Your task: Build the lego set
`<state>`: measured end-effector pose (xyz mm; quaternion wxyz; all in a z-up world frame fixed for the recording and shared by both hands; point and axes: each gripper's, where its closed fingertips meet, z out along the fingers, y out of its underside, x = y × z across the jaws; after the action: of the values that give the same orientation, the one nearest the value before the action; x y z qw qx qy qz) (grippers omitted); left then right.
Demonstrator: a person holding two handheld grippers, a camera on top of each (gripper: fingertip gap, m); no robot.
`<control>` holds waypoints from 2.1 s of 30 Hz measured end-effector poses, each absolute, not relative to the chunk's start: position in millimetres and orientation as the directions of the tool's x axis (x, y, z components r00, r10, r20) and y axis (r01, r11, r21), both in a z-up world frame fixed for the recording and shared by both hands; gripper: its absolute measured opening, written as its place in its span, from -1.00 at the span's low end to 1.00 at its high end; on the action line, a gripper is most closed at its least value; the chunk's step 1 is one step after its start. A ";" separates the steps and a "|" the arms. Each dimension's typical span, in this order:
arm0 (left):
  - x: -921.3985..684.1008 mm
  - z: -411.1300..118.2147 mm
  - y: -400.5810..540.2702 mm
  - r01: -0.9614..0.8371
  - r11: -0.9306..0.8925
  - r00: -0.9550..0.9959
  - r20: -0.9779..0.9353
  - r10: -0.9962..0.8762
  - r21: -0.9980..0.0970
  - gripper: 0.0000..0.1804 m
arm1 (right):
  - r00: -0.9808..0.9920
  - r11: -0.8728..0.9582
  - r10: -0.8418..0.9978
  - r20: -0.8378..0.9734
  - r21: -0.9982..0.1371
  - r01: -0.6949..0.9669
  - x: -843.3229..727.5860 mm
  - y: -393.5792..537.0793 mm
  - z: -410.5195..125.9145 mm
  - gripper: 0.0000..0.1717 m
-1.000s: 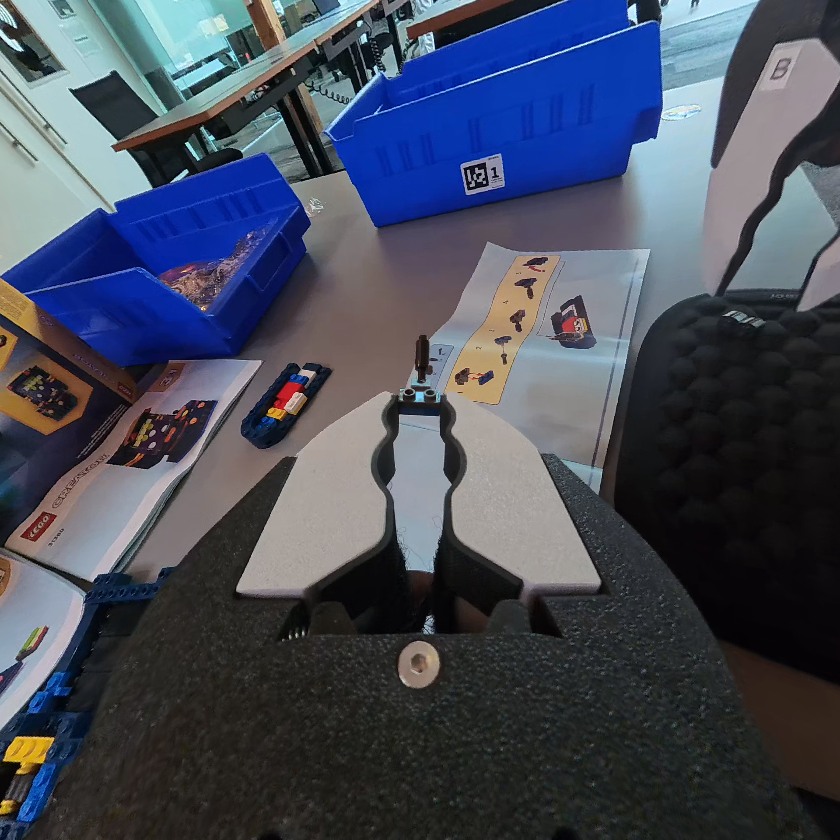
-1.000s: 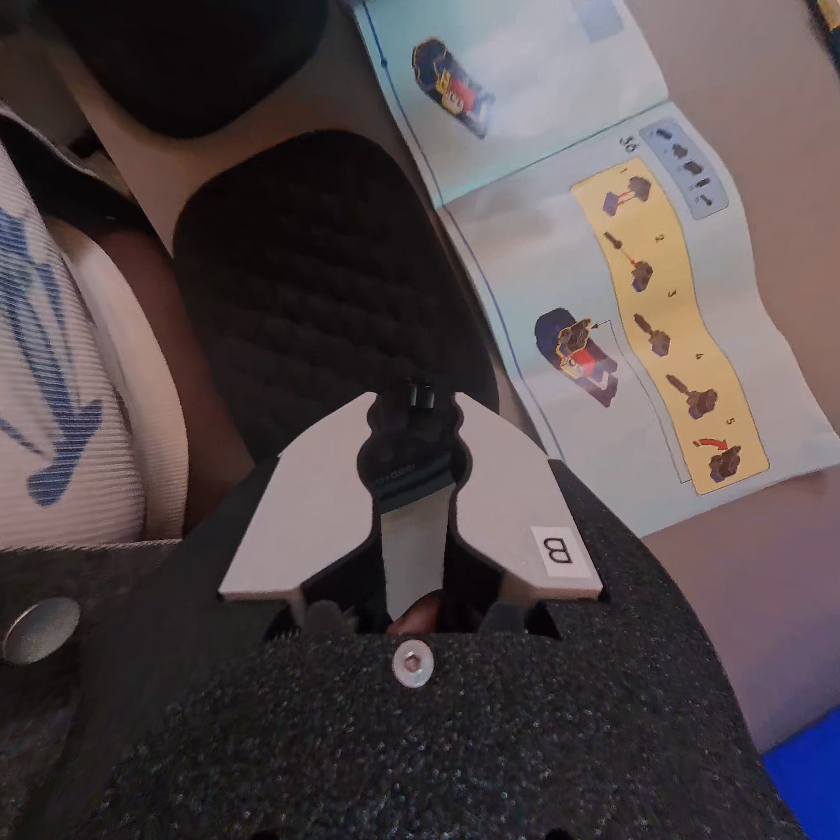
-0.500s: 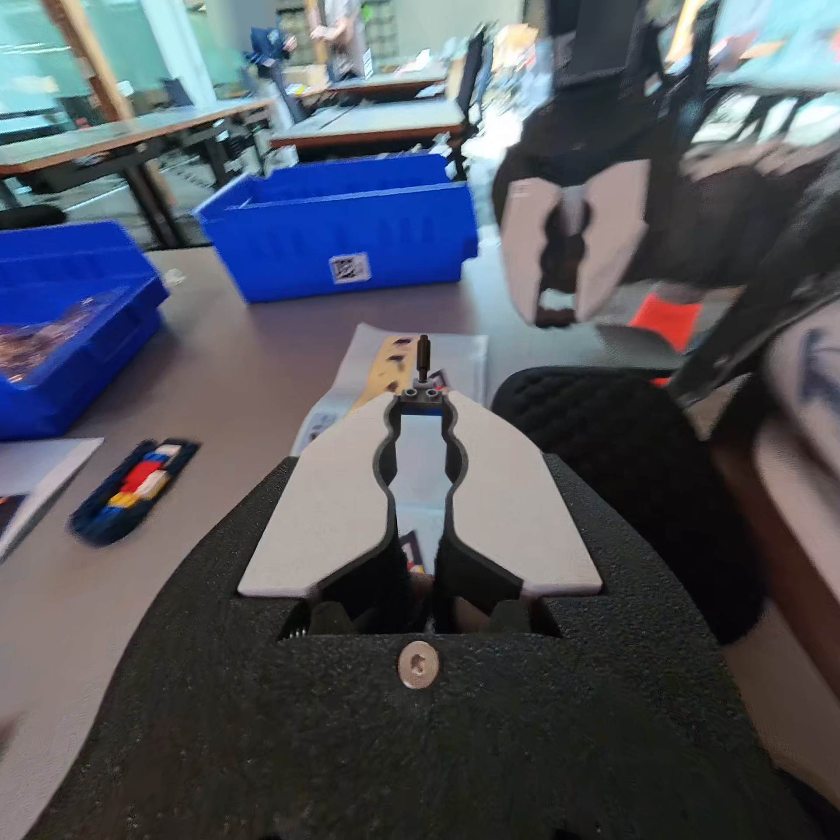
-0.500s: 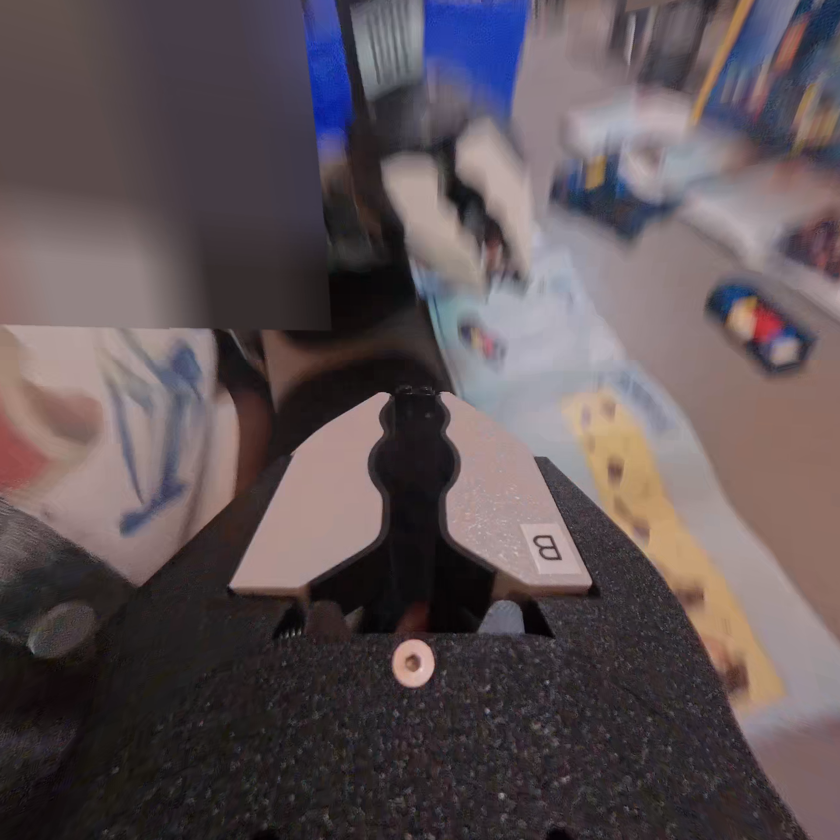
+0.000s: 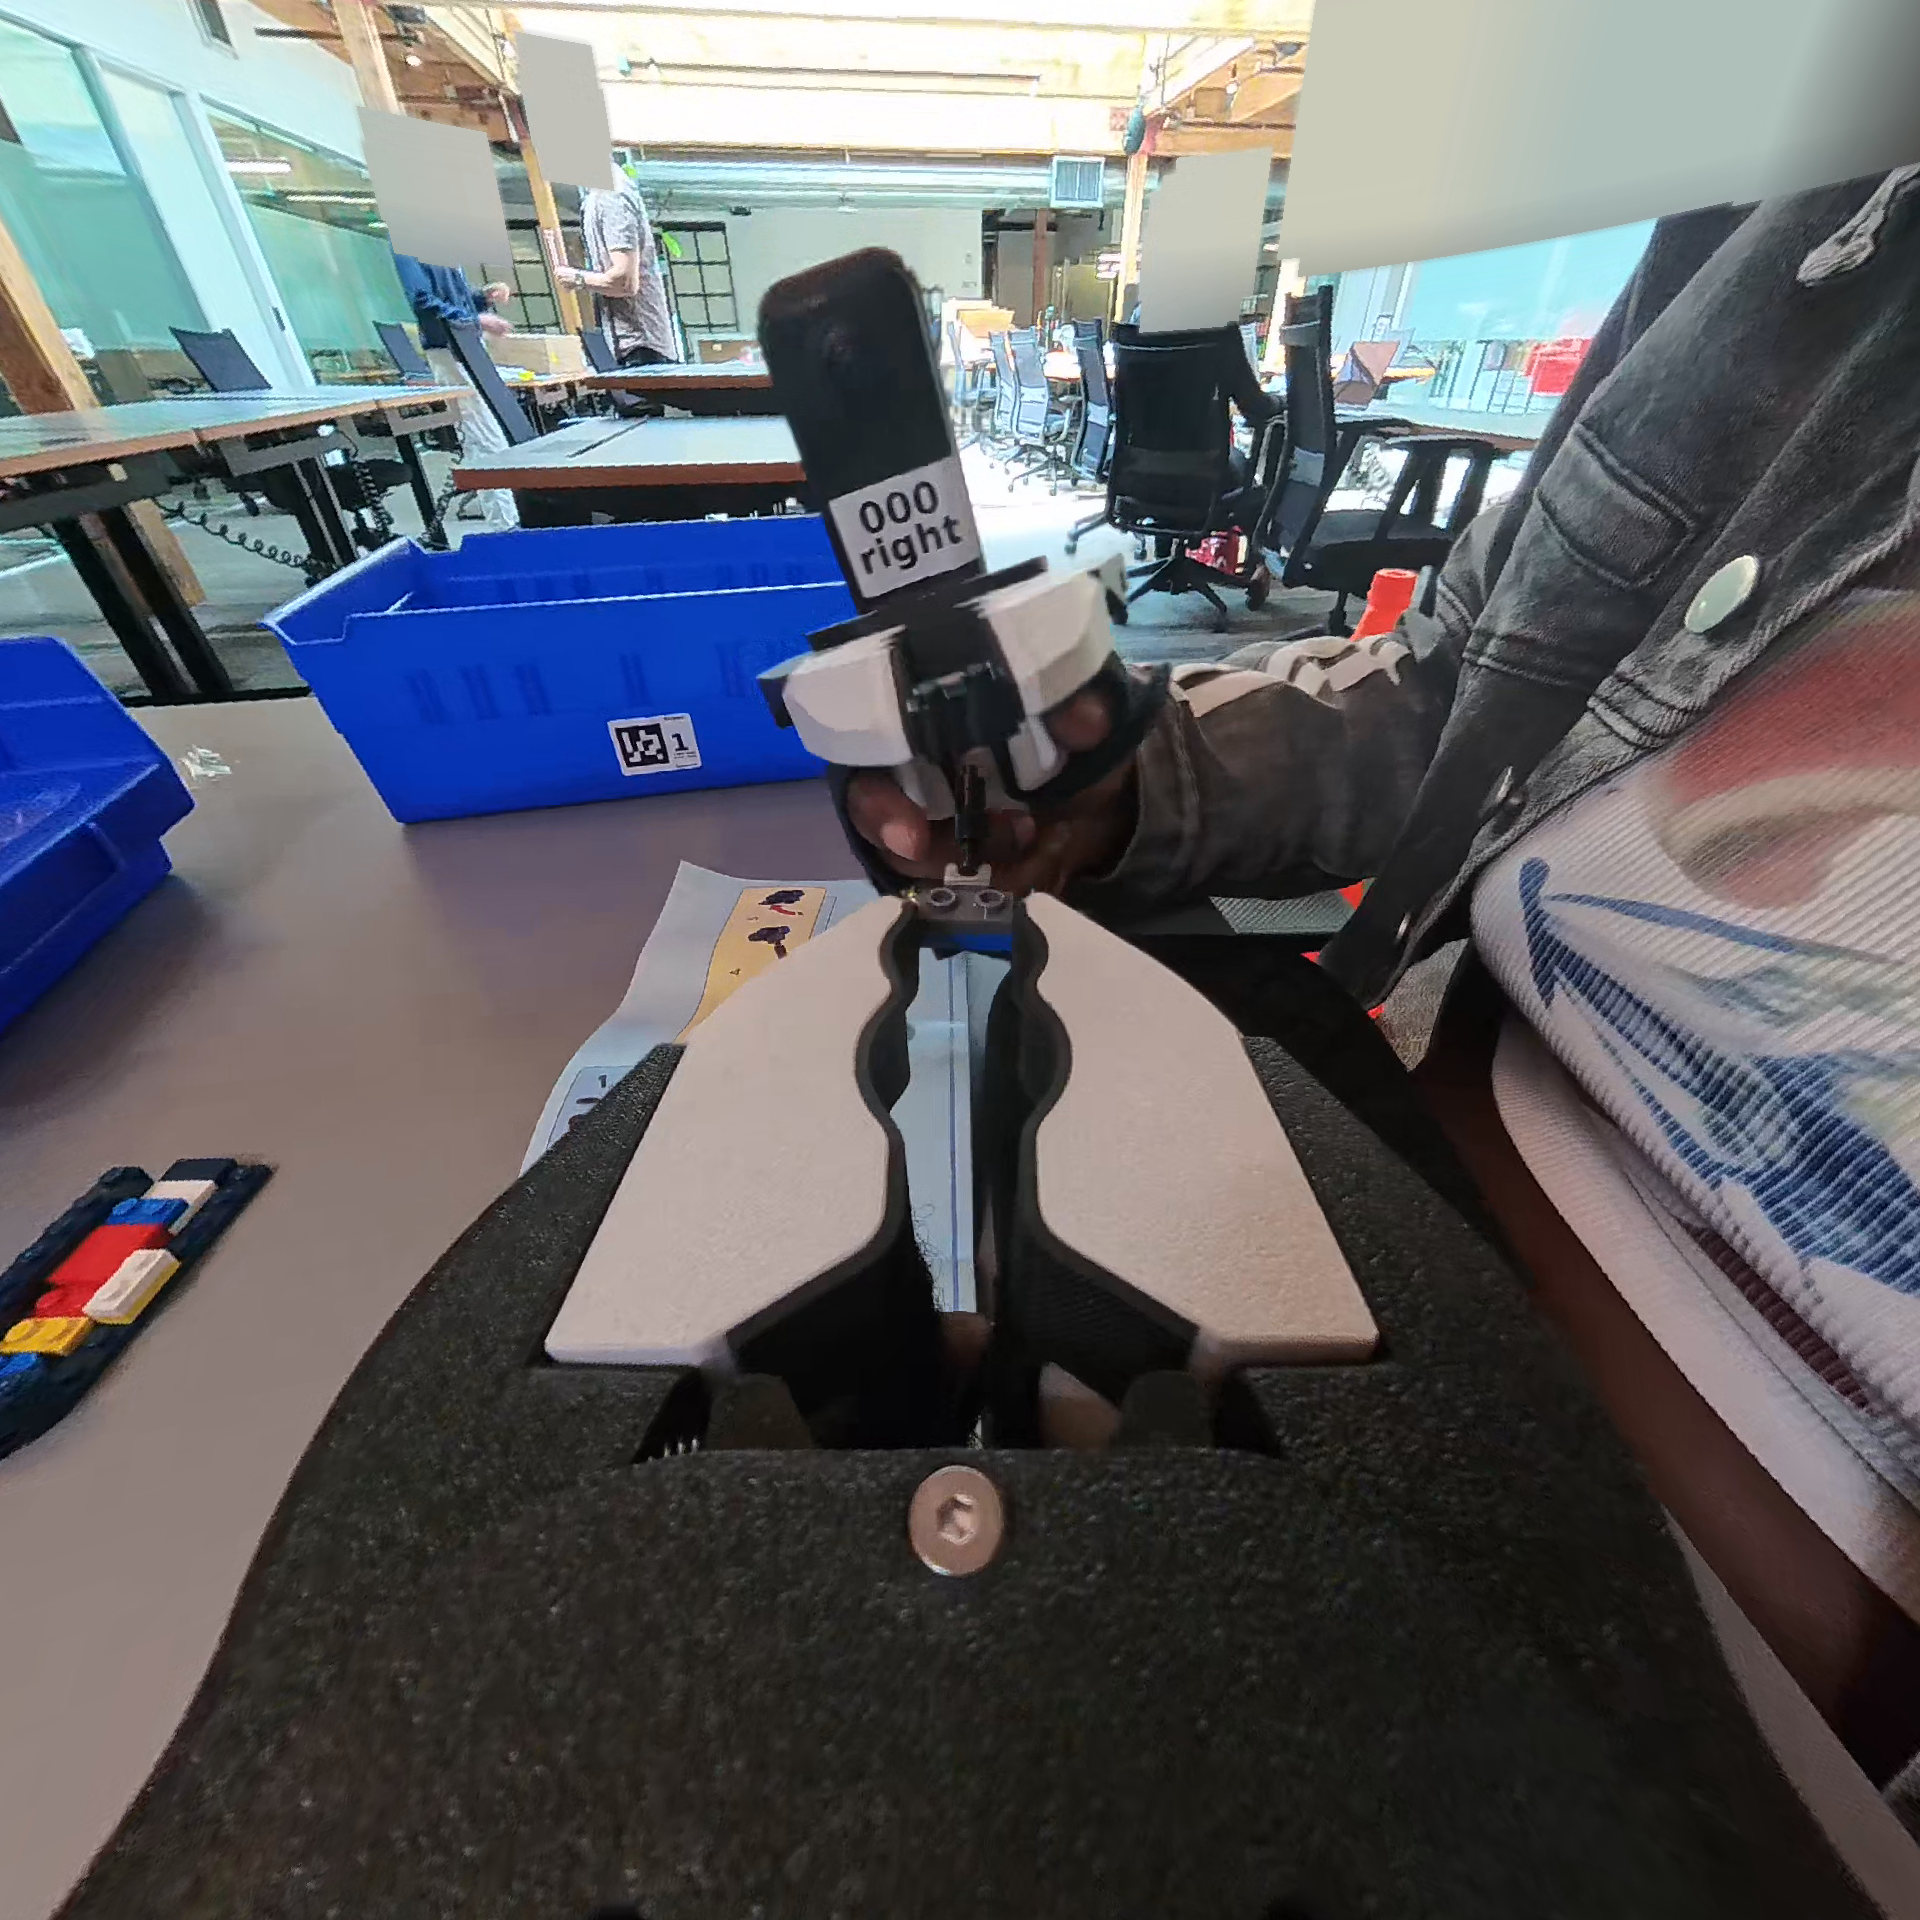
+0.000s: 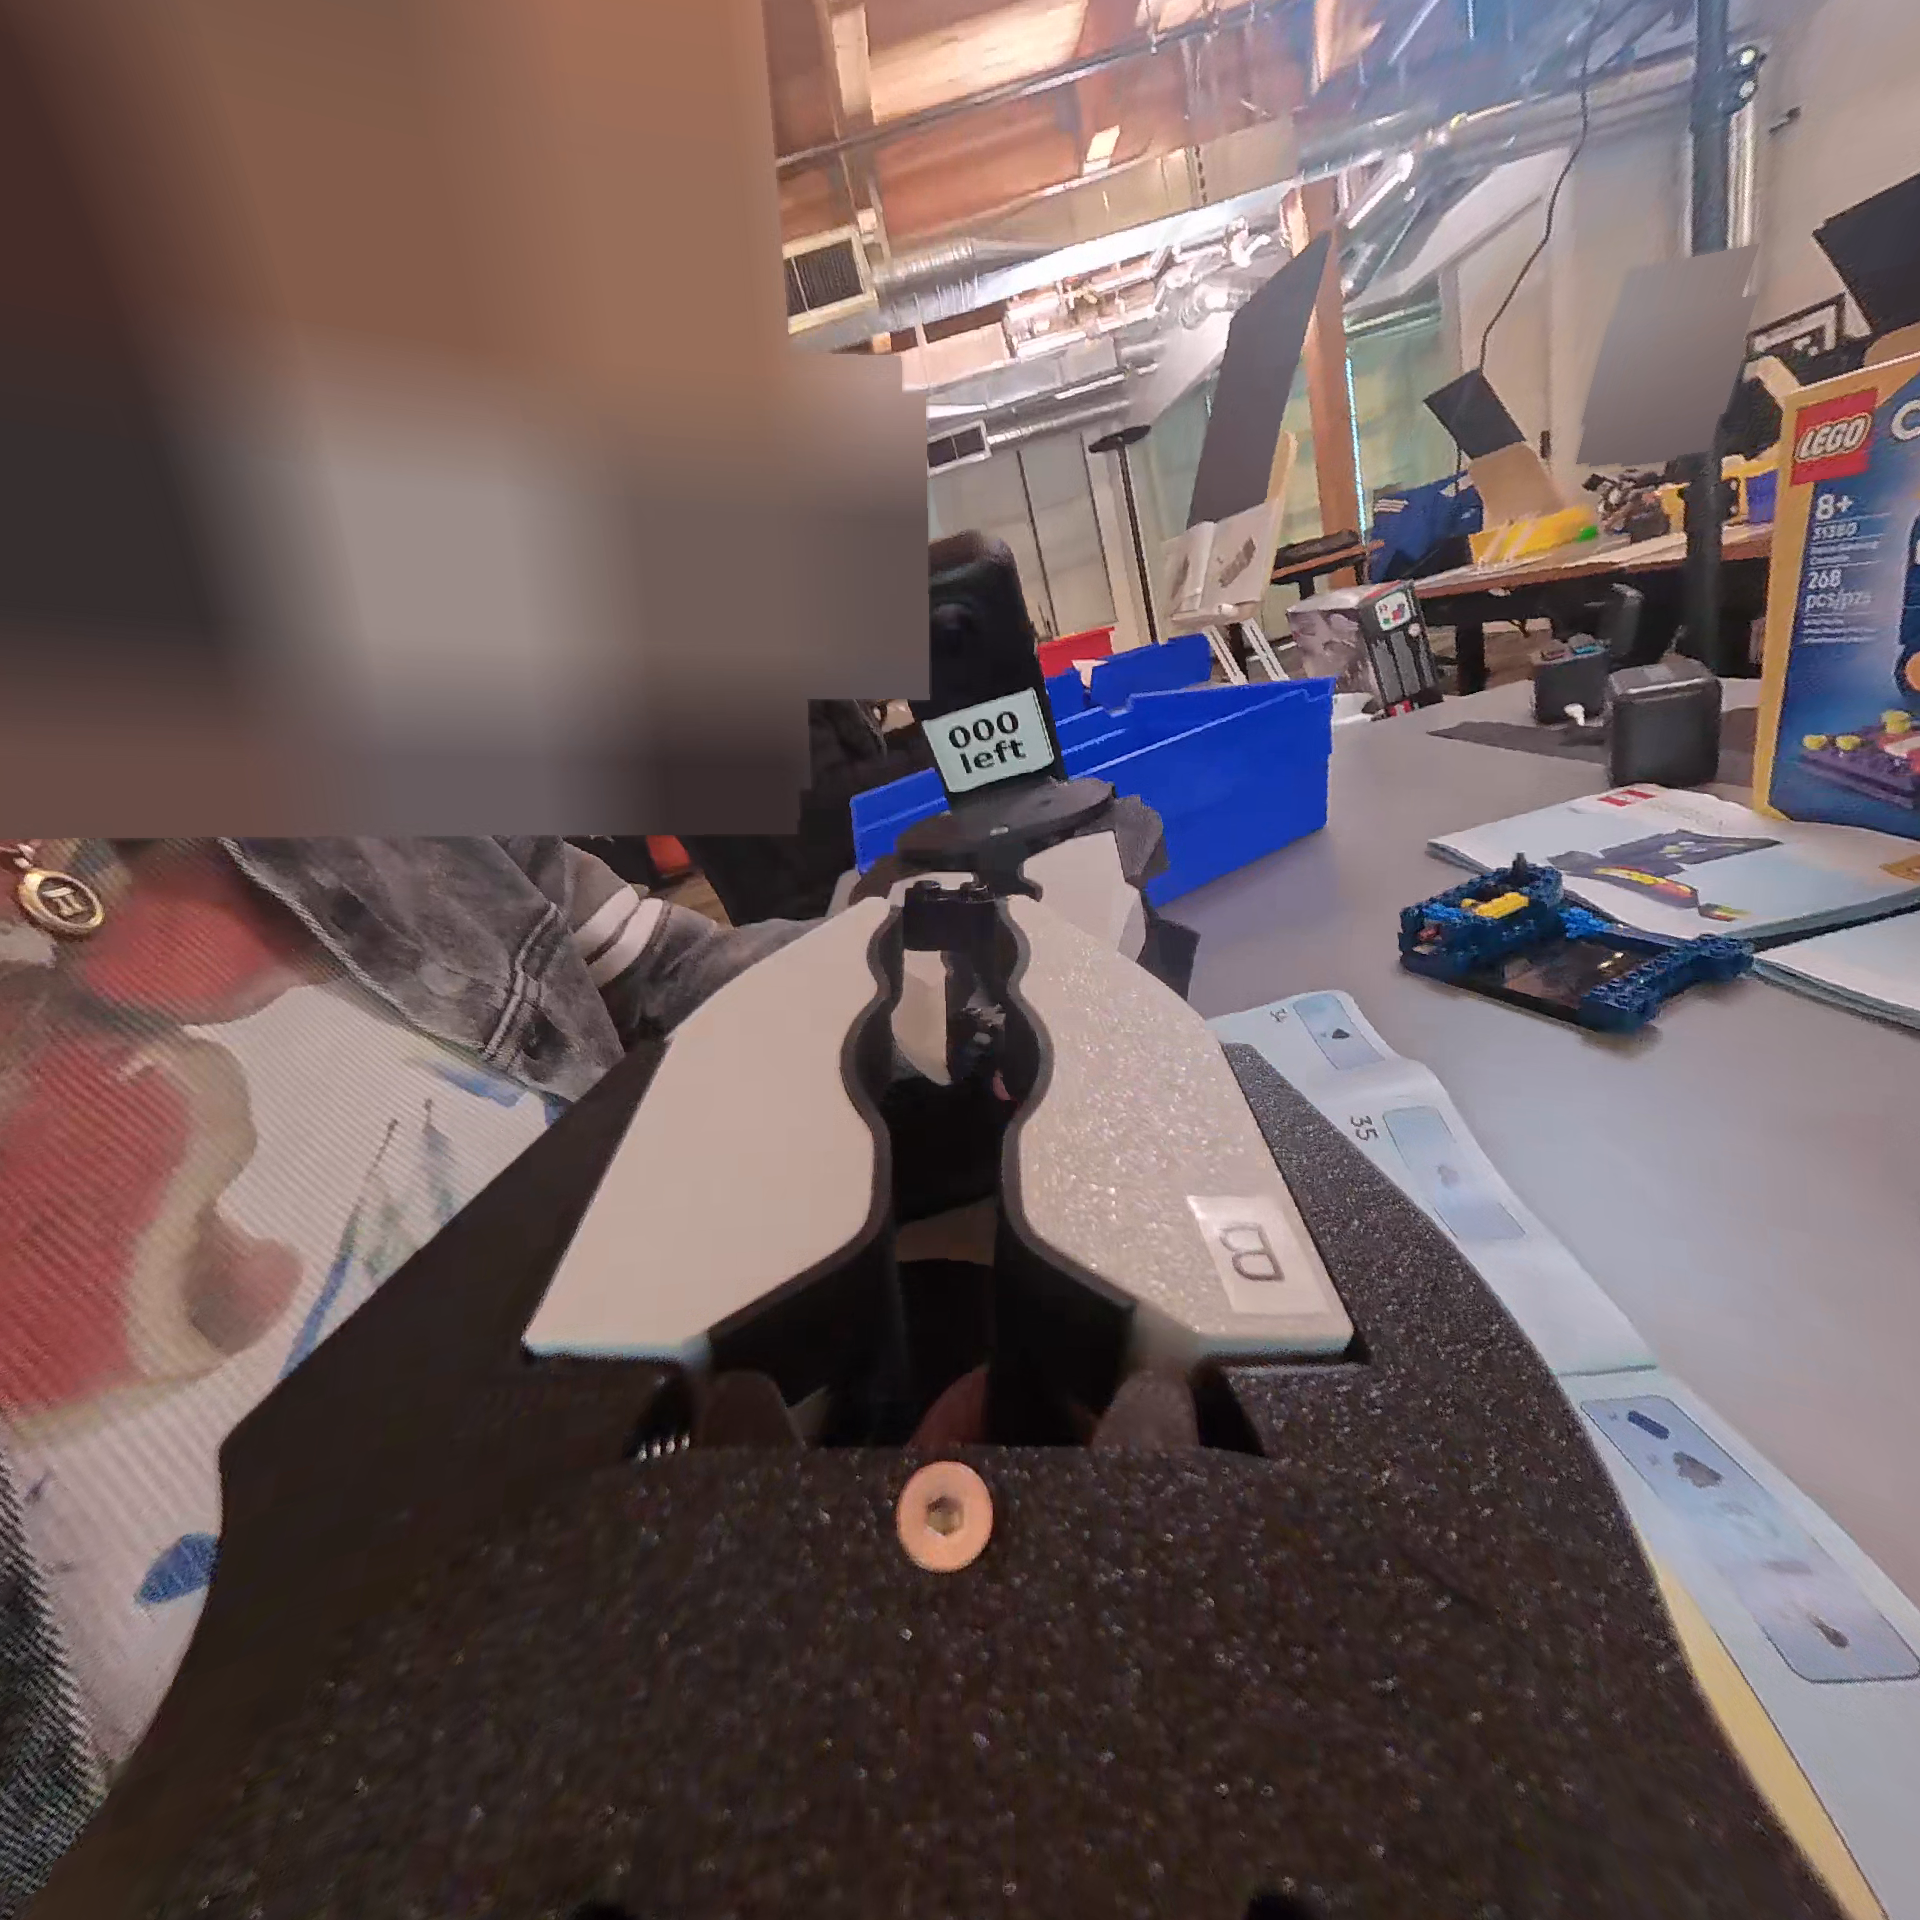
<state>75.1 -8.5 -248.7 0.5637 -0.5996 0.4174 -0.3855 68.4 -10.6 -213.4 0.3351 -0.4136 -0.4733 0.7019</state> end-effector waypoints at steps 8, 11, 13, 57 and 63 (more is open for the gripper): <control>78.7 -254.7 -9.9 -0.116 -0.023 0.353 -0.019 -0.936 -0.993 -0.82 | -0.421 -0.298 0.873 -0.245 -0.953 -0.062 68.2 -13.3 -219.7 -0.82; 78.5 -254.9 -9.6 -0.119 -0.025 0.356 -0.019 -0.934 -0.993 -0.82 | -0.413 -0.303 0.875 -0.251 -0.951 -0.065 68.8 -12.6 -221.0 -0.82; 78.5 -255.1 -9.3 -0.119 -0.024 0.358 -0.020 -0.934 -0.993 -0.82 | -0.406 -0.289 0.882 -0.240 -0.955 -0.063 69.0 -14.2 -221.7 -0.82; 88.3 -194.1 -36.6 0.305 -0.528 -0.092 0.527 -0.845 -0.793 -0.83 | -0.307 -0.057 0.947 0.100 -0.884 -0.464 112.7 -44.3 -177.0 -0.82; 99.6 -177.9 -52.1 0.310 -0.767 -0.408 0.650 -0.641 -0.562 -0.76 | -0.281 0.026 0.935 0.217 -0.831 -0.556 94.0 -49.4 -158.5 -0.82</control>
<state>99.6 -52.1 -177.9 0.2899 -0.4602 0.1800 -0.8196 94.0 -49.4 -158.5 0.5607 -0.2128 -0.4456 0.6646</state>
